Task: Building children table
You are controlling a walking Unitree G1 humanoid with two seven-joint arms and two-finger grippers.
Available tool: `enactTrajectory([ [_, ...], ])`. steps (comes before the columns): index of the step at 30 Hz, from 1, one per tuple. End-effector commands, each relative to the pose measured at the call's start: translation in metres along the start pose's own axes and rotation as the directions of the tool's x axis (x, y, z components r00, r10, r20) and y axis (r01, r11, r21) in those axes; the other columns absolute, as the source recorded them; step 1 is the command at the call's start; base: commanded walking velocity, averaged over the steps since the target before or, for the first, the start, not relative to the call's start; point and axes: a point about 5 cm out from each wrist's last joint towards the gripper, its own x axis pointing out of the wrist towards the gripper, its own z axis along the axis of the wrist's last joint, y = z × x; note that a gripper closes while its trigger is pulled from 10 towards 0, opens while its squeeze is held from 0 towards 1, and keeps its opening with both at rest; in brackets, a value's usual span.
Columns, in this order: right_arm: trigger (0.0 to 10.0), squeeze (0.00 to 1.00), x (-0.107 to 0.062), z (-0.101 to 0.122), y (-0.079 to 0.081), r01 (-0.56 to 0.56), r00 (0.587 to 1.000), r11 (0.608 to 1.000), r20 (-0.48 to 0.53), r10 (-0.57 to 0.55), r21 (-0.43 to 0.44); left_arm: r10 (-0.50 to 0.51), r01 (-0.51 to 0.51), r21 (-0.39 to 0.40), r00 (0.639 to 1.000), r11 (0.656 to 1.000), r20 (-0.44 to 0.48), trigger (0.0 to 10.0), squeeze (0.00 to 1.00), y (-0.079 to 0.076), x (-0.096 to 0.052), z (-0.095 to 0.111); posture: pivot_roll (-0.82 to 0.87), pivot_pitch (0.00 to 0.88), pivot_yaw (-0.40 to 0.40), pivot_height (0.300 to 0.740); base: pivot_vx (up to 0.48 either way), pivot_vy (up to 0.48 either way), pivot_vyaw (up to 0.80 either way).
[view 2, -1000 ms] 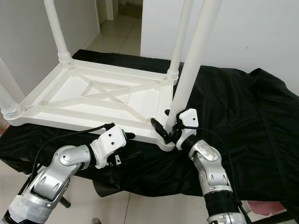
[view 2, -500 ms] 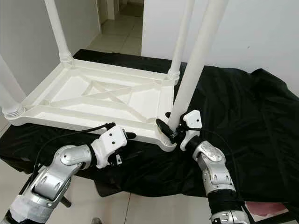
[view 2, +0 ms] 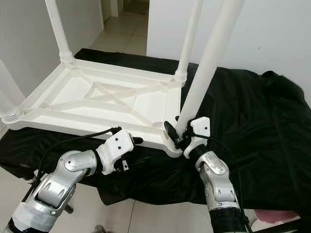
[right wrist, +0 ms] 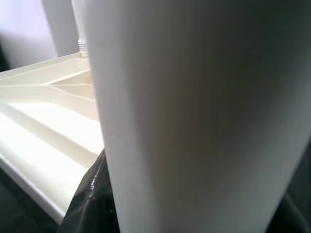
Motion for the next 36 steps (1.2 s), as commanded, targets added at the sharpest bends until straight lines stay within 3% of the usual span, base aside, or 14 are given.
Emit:
enactTrajectory([
  [1,10.0,0.00,-0.002,-0.003,0.000,0.026,1.000,1.000,-0.016,-0.026,0.010,0.086,-0.086,-0.003,0.996,0.996,-0.011,10.0,0.00,0.003,-0.001,-0.002,0.02,0.074,-0.053,0.740,0.000,0.000,0.00],
  [10,10.0,0.00,-0.006,-0.005,0.008,0.197,0.980,0.980,-0.038,-0.197,0.006,0.094,-0.094,-0.003,0.995,0.996,-0.016,10.0,0.00,0.004,-0.002,-0.002,0.03,0.076,-0.061,0.740,0.000,0.000,0.00],
  [12,10.0,0.00,-0.007,-0.011,0.011,0.295,0.953,0.955,-0.078,-0.293,0.013,0.099,-0.099,-0.002,0.995,0.995,-0.017,10.0,0.00,0.004,-0.003,-0.003,0.04,0.076,-0.073,0.740,0.000,0.000,0.00],
  [15,10.0,0.00,-0.006,-0.012,0.012,0.336,0.939,0.942,-0.086,-0.334,0.012,0.101,-0.101,-0.002,0.995,0.995,-0.017,10.0,0.00,0.004,-0.003,-0.003,0.04,0.076,-0.073,0.740,0.000,0.000,0.00],
  [16,10.0,0.00,-0.006,-0.013,0.014,0.395,0.915,0.918,-0.095,-0.391,0.023,0.105,-0.105,-0.003,0.994,0.994,-0.019,10.0,0.00,0.004,-0.004,-0.003,0.05,0.077,-0.078,0.740,0.000,0.000,0.00],
  [18,10.0,0.00,-0.006,-0.013,0.014,0.395,0.915,0.918,-0.095,-0.391,0.023,0.105,-0.105,-0.003,0.994,0.994,-0.019,10.0,0.00,0.004,-0.004,-0.003,0.05,0.077,-0.078,0.740,0.000,0.000,0.00],
  [19,10.0,0.00,-0.006,-0.014,0.016,0.443,0.894,0.896,-0.100,-0.437,0.039,0.109,-0.109,-0.004,0.994,0.994,-0.020,10.0,0.00,0.004,-0.005,-0.003,0.05,0.078,-0.081,0.740,0.000,0.000,0.00],
  [25,10.0,0.00,-0.001,-0.005,0.024,0.426,0.904,0.902,-0.068,-0.422,0.064,0.108,-0.108,-0.009,0.994,0.994,-0.024,10.0,0.00,0.002,-0.006,-0.004,0.05,0.079,-0.079,0.740,0.000,0.000,0.00],
  [26,10.0,0.82,-0.001,-0.003,0.025,0.417,0.908,0.907,-0.064,-0.413,0.063,0.109,-0.109,-0.009,0.994,0.994,-0.025,10.0,0.00,0.003,-0.006,-0.004,0.05,0.076,-0.082,0.740,0.000,0.000,0.00],
  [28,10.0,0.82,-0.002,-0.003,0.026,0.410,0.911,0.910,-0.062,-0.407,0.061,0.110,-0.110,-0.007,0.994,0.994,-0.025,10.0,0.00,0.004,-0.007,-0.004,0.05,0.076,-0.082,0.740,0.000,0.000,0.00],
  [29,10.0,1.00,-0.002,-0.002,0.028,0.391,0.920,0.918,-0.054,-0.388,0.062,0.111,-0.111,-0.006,0.994,0.994,-0.024,10.0,0.00,0.004,-0.006,-0.004,0.05,0.075,-0.083,0.740,0.000,0.000,0.00],
  [36,10.0,1.00,-0.006,-0.001,0.028,0.344,0.939,0.937,-0.038,-0.343,0.058,0.106,-0.106,0.001,0.994,0.994,-0.023,10.0,0.00,0.004,-0.005,-0.003,0.05,0.070,-0.087,0.740,0.000,0.000,0.00],
])
